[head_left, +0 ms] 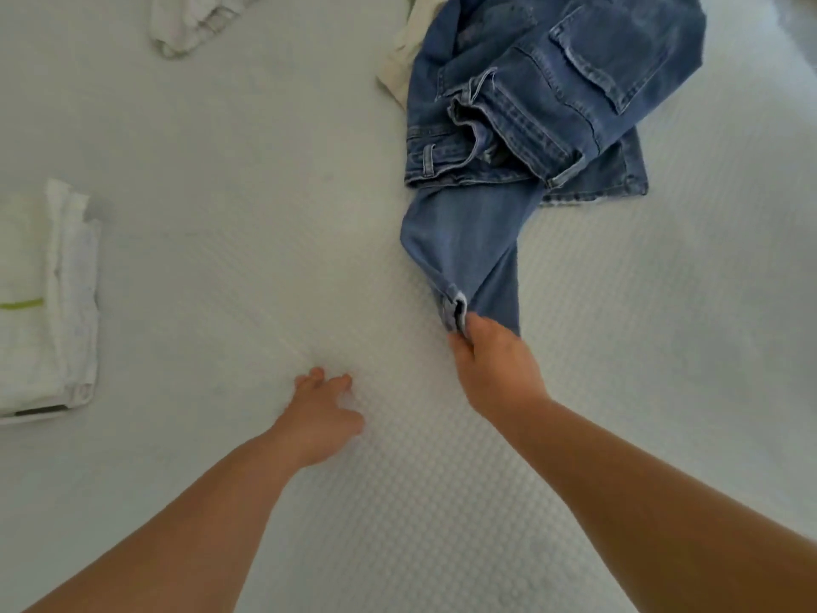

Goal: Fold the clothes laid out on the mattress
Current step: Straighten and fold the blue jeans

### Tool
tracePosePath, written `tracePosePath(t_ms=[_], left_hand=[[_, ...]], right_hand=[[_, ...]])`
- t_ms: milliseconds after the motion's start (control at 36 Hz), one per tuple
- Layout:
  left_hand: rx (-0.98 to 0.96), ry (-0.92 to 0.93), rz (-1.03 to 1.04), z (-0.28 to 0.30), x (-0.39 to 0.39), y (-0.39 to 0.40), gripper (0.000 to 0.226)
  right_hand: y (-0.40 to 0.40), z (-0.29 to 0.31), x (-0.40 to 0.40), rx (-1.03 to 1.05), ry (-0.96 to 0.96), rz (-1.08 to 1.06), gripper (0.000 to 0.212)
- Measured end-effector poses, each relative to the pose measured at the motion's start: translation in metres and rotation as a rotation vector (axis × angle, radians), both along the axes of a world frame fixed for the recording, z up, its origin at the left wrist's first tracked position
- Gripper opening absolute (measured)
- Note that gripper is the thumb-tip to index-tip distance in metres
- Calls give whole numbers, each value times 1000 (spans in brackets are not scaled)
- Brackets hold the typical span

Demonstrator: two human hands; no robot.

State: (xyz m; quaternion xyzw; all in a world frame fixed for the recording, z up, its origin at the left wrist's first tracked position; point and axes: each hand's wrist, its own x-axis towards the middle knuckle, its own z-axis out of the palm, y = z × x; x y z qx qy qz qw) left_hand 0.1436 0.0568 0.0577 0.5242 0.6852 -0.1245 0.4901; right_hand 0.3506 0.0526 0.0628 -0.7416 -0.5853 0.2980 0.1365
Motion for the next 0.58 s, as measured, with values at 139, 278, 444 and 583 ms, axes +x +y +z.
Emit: tracePosePath(t_ms=[139, 278, 444, 583], left_hand=[[1, -458, 801, 50, 25, 8, 39], [-110, -687, 684, 71, 56, 1, 58], [123, -384, 544, 58, 45, -30, 15], [211, -308, 270, 57, -21, -74, 34]], right_hand=[[-61, 36, -22, 43, 168, -99, 21], [-118, 62, -56, 83, 156, 113, 20], [-167, 79, -86, 59, 209, 256, 12], [-165, 85, -63, -176, 403, 168, 36]])
